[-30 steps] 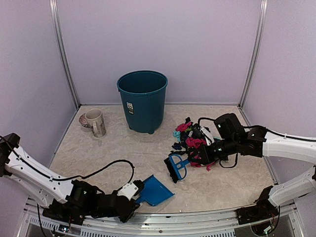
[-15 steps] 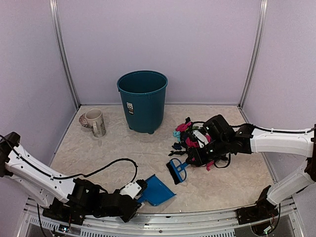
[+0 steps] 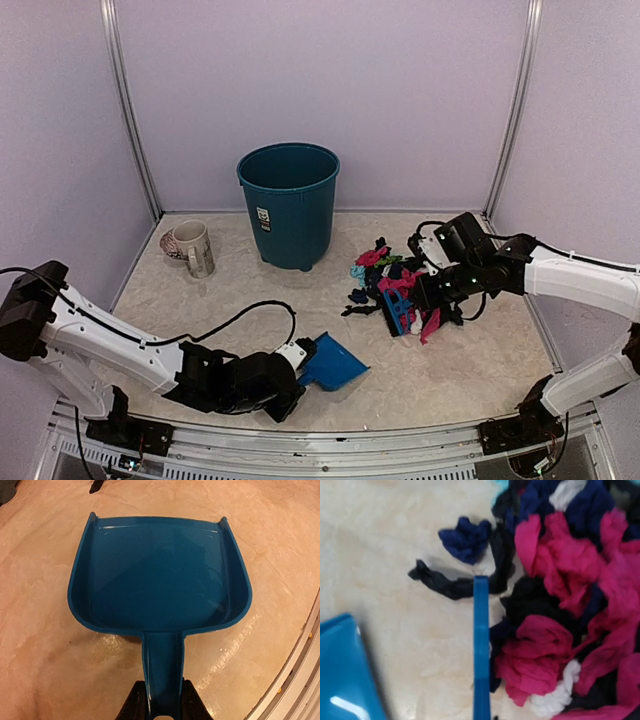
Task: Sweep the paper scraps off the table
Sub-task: Sweep the paper scraps at the center of the board, then sweep the paper scraps into the dustpan.
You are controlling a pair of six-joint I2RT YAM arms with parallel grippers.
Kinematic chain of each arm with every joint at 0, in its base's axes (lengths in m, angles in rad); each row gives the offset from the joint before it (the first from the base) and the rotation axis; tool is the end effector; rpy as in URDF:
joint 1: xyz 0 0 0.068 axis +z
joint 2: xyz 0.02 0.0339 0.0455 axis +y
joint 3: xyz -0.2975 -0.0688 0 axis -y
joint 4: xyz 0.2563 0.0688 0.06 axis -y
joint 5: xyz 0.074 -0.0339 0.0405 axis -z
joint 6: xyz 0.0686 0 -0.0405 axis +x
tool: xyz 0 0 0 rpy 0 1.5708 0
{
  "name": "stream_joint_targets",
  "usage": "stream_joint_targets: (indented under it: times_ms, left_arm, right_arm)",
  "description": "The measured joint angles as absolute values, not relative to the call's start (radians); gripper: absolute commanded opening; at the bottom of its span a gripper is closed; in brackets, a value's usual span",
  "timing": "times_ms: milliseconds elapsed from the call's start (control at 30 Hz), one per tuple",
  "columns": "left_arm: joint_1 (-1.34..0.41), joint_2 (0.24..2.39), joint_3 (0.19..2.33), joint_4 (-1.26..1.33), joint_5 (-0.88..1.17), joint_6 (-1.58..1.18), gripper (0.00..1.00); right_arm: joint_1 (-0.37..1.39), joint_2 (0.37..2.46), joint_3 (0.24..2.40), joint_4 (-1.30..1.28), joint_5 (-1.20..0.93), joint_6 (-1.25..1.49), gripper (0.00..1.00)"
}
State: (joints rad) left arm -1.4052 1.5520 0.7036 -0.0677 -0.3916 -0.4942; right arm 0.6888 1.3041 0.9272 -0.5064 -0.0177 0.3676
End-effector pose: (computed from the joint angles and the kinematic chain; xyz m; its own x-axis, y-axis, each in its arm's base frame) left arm 0.0773 -0.3040 0.1493 -0.5294 0.5078 -0.6797 0.7068 0.7070 -0.0223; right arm 0.2250 0.1868 0.2517 -0.7883 -0.1836 -0.5873 -0.3867 0.8902 0.2408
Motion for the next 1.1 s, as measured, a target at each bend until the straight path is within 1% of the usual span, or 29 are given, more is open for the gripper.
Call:
stream_joint_targets:
  times_ms: [233,367,500,767,933,1100]
  left_arm:
    - [-1.337,1.700,0.797,0.023,-0.331,-0.413,0.11]
    - [-1.320,1.782,0.848,0.043,-0.310,-0.376,0.10]
    - [-1.311,1.838,0.907,0.054,-0.298,-0.354,0.10]
    - [-1.295,1.901,0.997,0.038,-0.292,-0.336,0.10]
    - [-1.288,1.922,1.036,0.004,-0.291,-0.332,0.10]
    - [-1.288,1.922,1.056,-0.024,-0.292,-0.332,0.10]
  right_arm:
    - [0.688,1.211,1.044,-0.606,0.047,0.337,0.00]
    - [0.682,1.133,1.121,-0.662,0.166,0.311,0.00]
    - [0.665,1.111,1.120,-0.693,0.314,0.281,0.00]
    - [0.637,1.227,0.974,-0.628,0.534,0.210,0.00]
    - [0.636,1.317,0.953,-0.513,0.531,0.150,0.00]
    - [0.636,1.407,0.971,-0.424,0.473,0.095,0.00]
